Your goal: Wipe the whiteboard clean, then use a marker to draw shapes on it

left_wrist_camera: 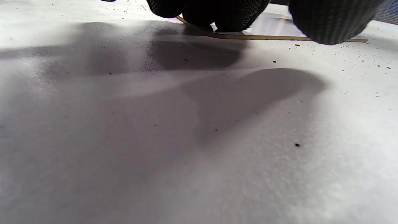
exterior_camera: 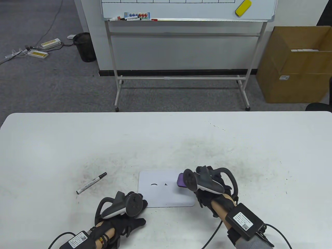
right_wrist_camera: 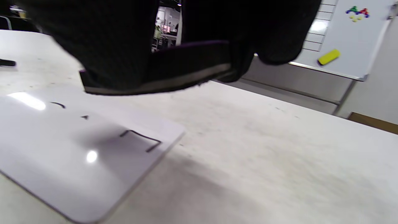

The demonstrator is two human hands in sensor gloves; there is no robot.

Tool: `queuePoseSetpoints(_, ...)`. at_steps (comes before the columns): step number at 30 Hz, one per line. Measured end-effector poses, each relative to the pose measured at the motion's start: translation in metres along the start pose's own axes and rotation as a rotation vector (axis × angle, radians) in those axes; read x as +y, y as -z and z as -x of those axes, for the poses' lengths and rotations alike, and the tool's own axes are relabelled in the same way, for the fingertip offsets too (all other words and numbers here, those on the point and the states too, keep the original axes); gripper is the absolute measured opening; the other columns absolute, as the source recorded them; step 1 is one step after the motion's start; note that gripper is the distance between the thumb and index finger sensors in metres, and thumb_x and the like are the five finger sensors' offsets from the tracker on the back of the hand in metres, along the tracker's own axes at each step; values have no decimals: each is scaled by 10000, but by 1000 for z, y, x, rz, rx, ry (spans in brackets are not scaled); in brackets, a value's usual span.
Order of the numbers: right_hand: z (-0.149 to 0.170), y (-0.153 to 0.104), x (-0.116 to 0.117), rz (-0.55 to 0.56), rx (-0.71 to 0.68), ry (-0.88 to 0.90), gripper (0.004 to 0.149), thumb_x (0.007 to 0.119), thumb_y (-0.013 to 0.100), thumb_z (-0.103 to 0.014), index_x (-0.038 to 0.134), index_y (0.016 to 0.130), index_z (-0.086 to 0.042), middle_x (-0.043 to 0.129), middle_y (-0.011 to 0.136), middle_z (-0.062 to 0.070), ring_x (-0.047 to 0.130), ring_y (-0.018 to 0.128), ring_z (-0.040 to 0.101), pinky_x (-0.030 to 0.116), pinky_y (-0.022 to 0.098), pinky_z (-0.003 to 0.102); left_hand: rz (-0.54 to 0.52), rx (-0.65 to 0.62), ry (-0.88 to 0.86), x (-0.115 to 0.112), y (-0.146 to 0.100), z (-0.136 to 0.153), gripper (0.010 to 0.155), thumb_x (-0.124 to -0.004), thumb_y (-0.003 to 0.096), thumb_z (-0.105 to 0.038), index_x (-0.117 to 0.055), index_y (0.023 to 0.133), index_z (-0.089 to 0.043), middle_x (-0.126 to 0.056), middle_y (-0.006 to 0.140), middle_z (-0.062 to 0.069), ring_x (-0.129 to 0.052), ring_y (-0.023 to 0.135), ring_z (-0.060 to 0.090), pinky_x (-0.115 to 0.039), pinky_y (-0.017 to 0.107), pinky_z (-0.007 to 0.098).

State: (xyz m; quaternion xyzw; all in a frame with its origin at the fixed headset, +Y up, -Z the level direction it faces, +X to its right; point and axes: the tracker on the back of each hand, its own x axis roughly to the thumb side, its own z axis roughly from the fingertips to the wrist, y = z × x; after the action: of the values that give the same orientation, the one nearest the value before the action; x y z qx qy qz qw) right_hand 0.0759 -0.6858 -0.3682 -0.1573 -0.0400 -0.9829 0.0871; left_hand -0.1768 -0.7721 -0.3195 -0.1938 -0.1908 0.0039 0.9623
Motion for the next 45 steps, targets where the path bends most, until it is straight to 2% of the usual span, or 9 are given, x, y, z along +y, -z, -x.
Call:
queuePoseSetpoints(7,-75,40,19,1,-112,26,624,879,345,-397,676,933,-435,716,1031,107,835,912,347,724,645,523,3,4,15,-1,-1,-1,756,-682,359,-605,-490,1046,-354,-386,1183,-64,-360,1145,235,-384,793,628)
queuePoseSetpoints(11,-93,55,26,-30,-111,16,615,883,347,-388,686,928,-435,718,1030,111,835,910,354,720,645,527,-7,15,11,-1,-1,-1,748,-683,362,-604,-494,1044,-362,-393,1181,-69,-375,1144,236,-363,783,652)
queuePoseSetpoints(14,-90,57,30,-28,-110,8,599,888,344,-373,690,905,-446,729,1027,115,846,909,355,729,638,531,-9,22,10,-1,-1,-2,749,-686,363,-608,-498,1044,-359,-398,1180,-60,-380,1142,240,-363,783,649)
queuePoseSetpoints(19,-68,50,36,-43,-81,-35,588,886,349,-339,687,892,-448,710,1041,118,820,934,367,708,652,545,3,31,-4,-1,-1,-3,766,-691,360,-616,-492,1050,-348,-390,1183,-46,-376,1142,250,-363,784,646)
queuePoseSetpoints(28,7,17,48,-89,61,-114,587,895,345,-323,693,883,-444,718,1040,120,819,938,377,708,654,548,5,32,-30,-1,0,-2,763,-693,362,-613,-497,1049,-346,-390,1181,-47,-375,1141,253,-365,785,644)
queuePoseSetpoints(30,26,8,52,-104,99,-85,587,895,346,-326,693,883,-447,718,1041,121,817,939,376,704,657,548,3,33,-27,-1,0,-2,762,-693,361,-612,-499,1049,-344,-395,1181,-46,-376,1141,252,-367,785,643)
queuePoseSetpoints(36,43,-1,56,-90,146,-10,597,895,345,-340,699,897,-449,718,1043,111,814,943,368,696,663,550,-8,36,-16,-2,-1,-3,755,-689,363,-609,-499,1047,-349,-398,1180,-51,-378,1140,248,-370,784,642)
queuePoseSetpoints(41,86,-10,55,-21,331,82,653,894,340,-378,685,959,-365,718,1039,96,816,935,347,699,667,540,-30,28,-16,-3,-1,-3,742,-687,366,-601,-504,1042,-354,-401,1178,-51,-385,1139,256,-371,784,644)
queuePoseSetpoints(45,128,-21,70,38,535,167,684,888,344,-391,665,986,-309,714,1040,89,816,935,344,706,660,529,-59,22,13,-4,-2,-5,736,-691,366,-593,-516,1038,-352,-420,1175,-43,-414,1136,273,-377,785,649)
